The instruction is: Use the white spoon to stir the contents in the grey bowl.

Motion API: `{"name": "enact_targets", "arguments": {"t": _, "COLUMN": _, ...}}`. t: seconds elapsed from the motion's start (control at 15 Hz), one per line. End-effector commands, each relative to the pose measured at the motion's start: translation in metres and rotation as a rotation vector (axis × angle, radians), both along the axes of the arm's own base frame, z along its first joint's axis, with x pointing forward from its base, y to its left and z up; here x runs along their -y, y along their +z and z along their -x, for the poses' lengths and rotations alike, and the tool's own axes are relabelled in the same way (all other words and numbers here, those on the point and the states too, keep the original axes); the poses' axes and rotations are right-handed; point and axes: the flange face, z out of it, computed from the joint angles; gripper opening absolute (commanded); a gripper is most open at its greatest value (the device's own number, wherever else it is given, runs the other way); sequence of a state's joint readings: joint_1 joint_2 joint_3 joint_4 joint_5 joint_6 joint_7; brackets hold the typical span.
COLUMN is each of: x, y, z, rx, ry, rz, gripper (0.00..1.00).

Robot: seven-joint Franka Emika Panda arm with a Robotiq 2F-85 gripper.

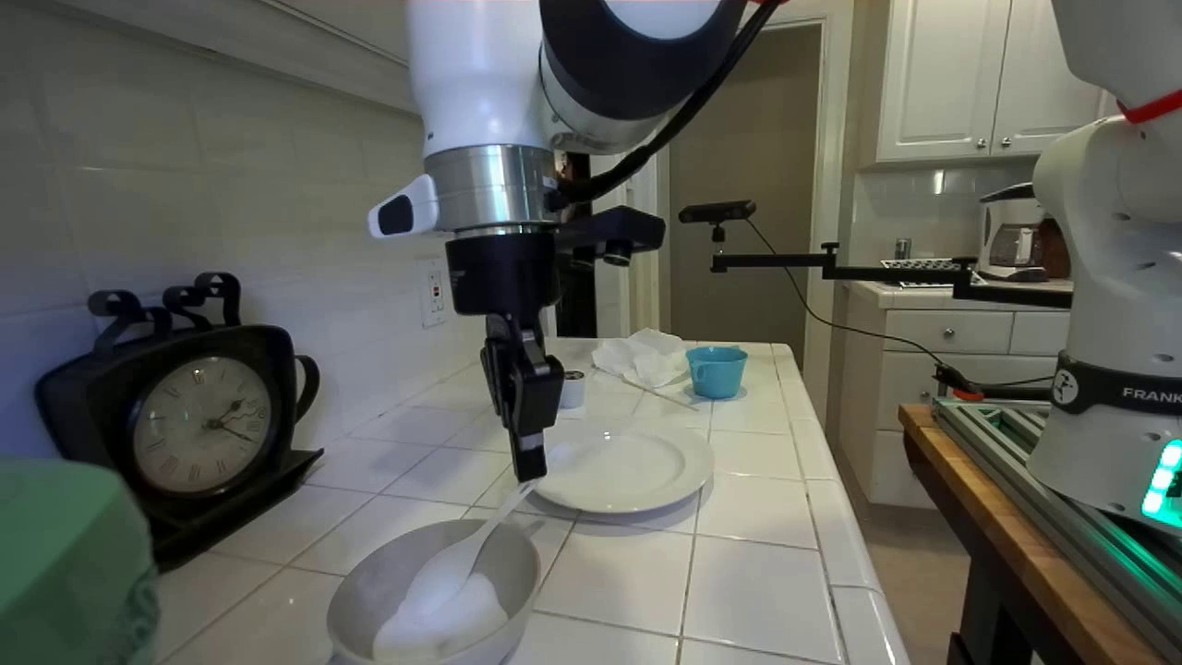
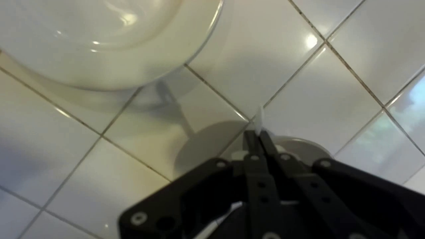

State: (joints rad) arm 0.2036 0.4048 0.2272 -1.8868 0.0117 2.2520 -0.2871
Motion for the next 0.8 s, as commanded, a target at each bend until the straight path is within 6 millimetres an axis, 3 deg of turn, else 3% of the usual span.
{"name": "enact_targets", "arguments": {"t": 0.0, "x": 0.0162, "y": 0.0059, "z": 0.0012, "rx": -0.060, "ry": -0.077, "rz": -0.085, "gripper": 0.01}}
{"name": "enact_targets", "arguments": {"t": 0.2, "x": 0.0247, "y": 0.0057, "z": 0.0002, "rx": -0.103, "ry": -0.125, "rz": -0.134, "gripper": 0.01}}
{"name": "enact_targets", "arguments": {"t": 0.73, "x": 0.0222, "y": 0.0049, "z": 0.0035, "rx": -0.163, "ry": -0.167, "rz": -0.210, "gripper": 0.01}}
